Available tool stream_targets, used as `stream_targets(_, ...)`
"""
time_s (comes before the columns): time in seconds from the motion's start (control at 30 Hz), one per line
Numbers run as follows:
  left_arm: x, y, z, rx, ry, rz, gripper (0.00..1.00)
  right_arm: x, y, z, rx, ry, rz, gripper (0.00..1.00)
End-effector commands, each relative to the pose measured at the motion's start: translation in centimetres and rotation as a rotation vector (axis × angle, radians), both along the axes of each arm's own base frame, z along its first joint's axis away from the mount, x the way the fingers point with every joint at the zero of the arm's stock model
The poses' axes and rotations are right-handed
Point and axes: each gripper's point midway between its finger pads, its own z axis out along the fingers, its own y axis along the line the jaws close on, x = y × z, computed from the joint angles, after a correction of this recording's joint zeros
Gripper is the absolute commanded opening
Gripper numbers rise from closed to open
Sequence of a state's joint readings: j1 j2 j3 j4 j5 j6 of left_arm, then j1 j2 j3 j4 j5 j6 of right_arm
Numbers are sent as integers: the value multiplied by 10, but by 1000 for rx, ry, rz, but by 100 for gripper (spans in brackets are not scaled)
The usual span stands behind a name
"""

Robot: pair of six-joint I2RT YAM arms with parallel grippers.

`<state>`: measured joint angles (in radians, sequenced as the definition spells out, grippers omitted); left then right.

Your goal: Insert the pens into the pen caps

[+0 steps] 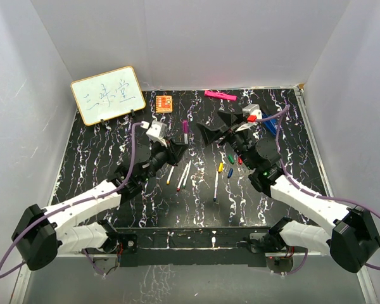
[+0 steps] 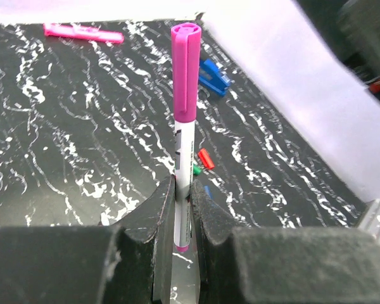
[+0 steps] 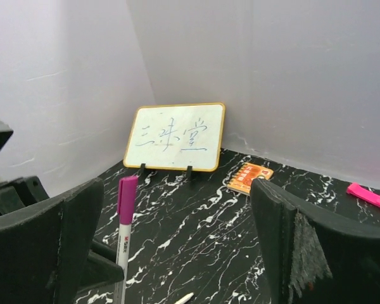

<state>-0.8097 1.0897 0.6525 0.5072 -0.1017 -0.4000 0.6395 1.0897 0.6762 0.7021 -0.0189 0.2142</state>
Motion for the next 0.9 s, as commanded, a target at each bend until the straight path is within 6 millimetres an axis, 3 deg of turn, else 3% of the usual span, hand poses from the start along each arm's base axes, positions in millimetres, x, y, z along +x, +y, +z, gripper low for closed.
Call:
stream_targets(0.0, 18, 12, -16, 74, 23, 86, 0, 11, -20, 24, 49, -30, -123, 98)
stream_targets(0.13, 39, 22, -26, 99, 71, 126, 0, 18, -37, 19, 91, -32, -215, 98)
stream_targets(0.27, 64, 39, -32, 91, 112, 166, 0, 26, -38, 12, 80, -17, -244, 98)
stream_targets(0.37, 82, 51, -34, 132, 120, 213, 0, 31, -45, 11, 96, -20, -285, 88)
stream_targets(0.63, 123, 78, -74, 285, 299, 323, 0, 52, -60, 3, 119, 39, -325, 74)
stream_targets(0.87, 147, 105, -122, 386, 495, 396, 0, 63, -82, -8, 117, 91, -461, 72)
